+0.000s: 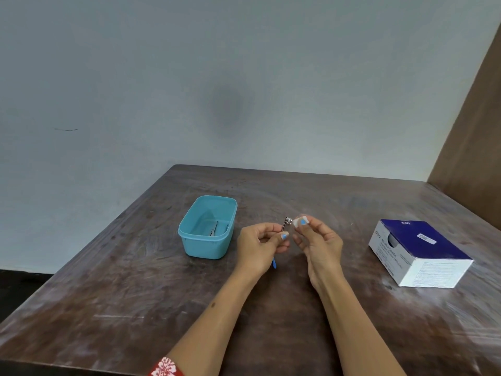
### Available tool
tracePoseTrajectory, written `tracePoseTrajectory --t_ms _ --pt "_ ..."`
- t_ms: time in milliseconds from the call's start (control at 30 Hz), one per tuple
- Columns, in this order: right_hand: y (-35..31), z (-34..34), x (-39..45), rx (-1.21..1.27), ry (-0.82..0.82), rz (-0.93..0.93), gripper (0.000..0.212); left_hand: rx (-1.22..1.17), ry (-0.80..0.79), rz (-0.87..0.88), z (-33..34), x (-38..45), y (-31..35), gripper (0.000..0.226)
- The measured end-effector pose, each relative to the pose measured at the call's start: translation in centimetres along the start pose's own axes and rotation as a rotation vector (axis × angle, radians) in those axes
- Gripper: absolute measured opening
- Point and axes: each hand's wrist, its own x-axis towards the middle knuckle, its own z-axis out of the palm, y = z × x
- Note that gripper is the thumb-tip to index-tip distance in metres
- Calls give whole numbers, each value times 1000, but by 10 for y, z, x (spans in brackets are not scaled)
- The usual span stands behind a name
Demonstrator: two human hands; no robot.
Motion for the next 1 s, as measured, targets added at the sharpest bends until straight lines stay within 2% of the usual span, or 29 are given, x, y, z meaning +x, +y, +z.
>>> tracePoseTrajectory --t_ms 267,400,667,1000 --pt "1 4 -7 -250 -102 -184 30 -89 36 -25 -1 1 1 18" --pt "3 4 -8 -276 -94 -249 15 -119 51 -28 -2 2 1 19" --pt "5 4 -9 -359 -119 -292 24 -83 34 -31 -4 1 0 13" --pt "6 3 -9 -375 -66 -338 17 -6 -42 -67 -3 -1 2 15"
